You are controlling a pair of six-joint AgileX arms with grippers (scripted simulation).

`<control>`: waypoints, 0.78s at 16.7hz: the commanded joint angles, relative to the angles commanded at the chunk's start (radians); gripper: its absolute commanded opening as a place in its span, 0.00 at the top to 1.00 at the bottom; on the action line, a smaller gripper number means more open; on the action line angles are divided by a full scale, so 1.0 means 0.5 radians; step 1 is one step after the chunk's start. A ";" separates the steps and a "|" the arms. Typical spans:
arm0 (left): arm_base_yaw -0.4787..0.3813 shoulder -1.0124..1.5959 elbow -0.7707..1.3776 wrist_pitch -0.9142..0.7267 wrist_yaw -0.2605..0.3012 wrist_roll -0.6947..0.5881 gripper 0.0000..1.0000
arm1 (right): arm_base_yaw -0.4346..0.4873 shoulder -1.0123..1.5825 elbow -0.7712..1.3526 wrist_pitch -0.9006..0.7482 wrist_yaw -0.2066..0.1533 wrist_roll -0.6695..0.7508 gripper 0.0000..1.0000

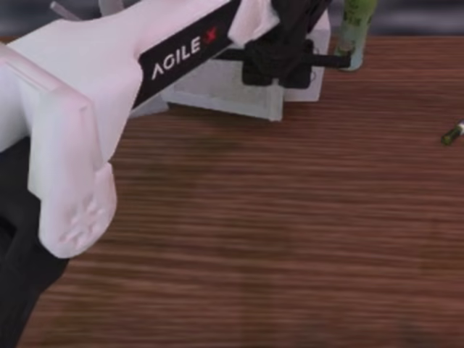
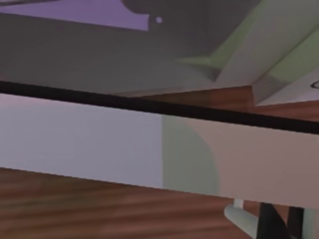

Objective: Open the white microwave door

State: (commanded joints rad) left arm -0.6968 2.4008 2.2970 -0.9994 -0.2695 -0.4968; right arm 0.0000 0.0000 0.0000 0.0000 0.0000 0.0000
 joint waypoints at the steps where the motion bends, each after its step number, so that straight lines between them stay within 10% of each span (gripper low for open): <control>1: 0.005 -0.038 -0.071 0.034 0.011 0.028 1.00 | 0.000 0.000 0.000 0.000 0.000 0.000 0.00; 13: 0.018 -0.190 -0.347 0.180 0.067 0.139 1.00 | 0.000 0.000 0.000 0.000 0.000 0.000 0.00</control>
State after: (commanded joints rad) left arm -0.6877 2.3055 2.1236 -0.9096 -0.2361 -0.4270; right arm 0.0000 0.0000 0.0000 0.0000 0.0000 0.0000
